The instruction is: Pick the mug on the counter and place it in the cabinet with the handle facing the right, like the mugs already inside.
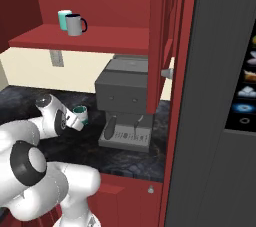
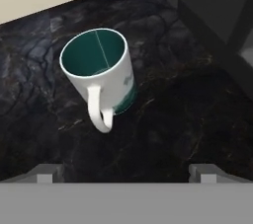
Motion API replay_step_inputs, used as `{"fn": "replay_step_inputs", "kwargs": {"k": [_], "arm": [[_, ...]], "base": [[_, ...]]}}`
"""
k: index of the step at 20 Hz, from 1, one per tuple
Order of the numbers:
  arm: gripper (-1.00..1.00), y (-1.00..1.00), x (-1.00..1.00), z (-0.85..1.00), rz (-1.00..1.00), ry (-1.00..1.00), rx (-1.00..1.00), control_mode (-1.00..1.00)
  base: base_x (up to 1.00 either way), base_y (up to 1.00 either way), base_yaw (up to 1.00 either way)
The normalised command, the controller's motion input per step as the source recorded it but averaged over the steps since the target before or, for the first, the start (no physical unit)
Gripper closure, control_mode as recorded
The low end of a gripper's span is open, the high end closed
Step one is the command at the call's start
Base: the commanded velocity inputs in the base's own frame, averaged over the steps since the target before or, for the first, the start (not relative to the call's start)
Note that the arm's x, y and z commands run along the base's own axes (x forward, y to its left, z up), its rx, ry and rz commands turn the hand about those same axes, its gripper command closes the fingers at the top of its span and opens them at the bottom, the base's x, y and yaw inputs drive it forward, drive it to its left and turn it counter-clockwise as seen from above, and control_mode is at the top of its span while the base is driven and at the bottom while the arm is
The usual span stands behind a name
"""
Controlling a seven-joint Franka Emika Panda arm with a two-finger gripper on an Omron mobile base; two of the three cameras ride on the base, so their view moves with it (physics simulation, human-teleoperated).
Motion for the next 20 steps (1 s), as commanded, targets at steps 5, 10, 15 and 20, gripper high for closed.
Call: {"fn": "replay_step_inputs", "kwargs": {"k": [5, 10, 15, 20], "arm": [[-1.00, 0.11, 0.25, -0.18, 0.00, 0.00, 0.00, -1.00], [-1.00, 0.10, 0.31, -0.15, 0.00, 0.00, 0.00, -1.00], [-1.00, 0.02, 0.33, -0.14, 0.00, 0.00, 0.00, -1.00], [-1.00, 0.07, 0.25, -0.16, 0.00, 0.00, 0.00, -1.00]], "base": [[0.00, 0.00, 0.00], [0.00, 0.00, 0.00], [0.00, 0.00, 0.00], [0.00, 0.00, 0.00]]}}
